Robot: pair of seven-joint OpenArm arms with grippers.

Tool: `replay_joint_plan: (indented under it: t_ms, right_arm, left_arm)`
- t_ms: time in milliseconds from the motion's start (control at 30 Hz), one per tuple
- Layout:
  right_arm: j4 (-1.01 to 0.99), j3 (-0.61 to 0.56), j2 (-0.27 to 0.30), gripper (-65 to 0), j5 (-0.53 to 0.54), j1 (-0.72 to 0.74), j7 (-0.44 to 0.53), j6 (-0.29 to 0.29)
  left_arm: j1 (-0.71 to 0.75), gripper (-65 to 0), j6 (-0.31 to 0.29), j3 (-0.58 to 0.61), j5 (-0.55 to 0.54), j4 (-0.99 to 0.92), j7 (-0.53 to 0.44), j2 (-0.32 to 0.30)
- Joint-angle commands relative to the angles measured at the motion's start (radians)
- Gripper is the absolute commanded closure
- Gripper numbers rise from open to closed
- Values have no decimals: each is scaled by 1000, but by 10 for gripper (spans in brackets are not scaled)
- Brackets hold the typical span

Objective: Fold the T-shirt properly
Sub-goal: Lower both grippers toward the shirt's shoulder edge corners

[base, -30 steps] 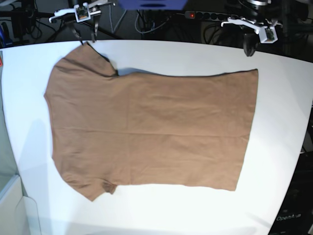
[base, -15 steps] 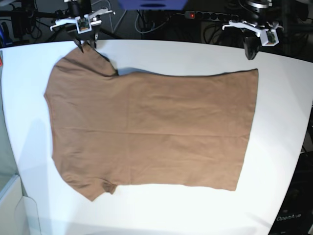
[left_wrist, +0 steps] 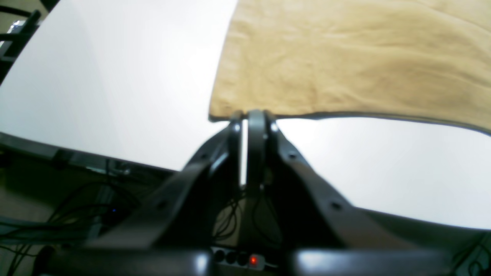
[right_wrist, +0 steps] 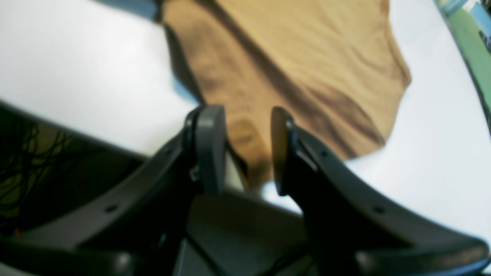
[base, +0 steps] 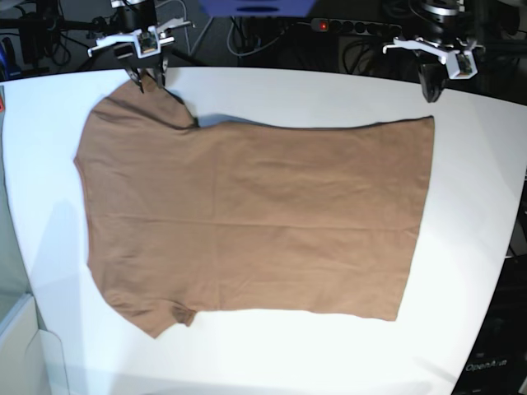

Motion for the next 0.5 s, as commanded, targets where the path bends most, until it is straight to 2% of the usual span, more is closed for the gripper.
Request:
replay_joint_plan:
  t_ms: [0, 467]
  right_arm:
    - [-23, 0, 0, -213, -26, -16, -81, 16]
    - [-31, 6, 18, -209, -31, -12, -92, 16]
  left_arm:
    - [7, -12, -2, -3, -1, 16, -27, -4]
    - [9, -12, -2, -3, -1, 16, -27, -3]
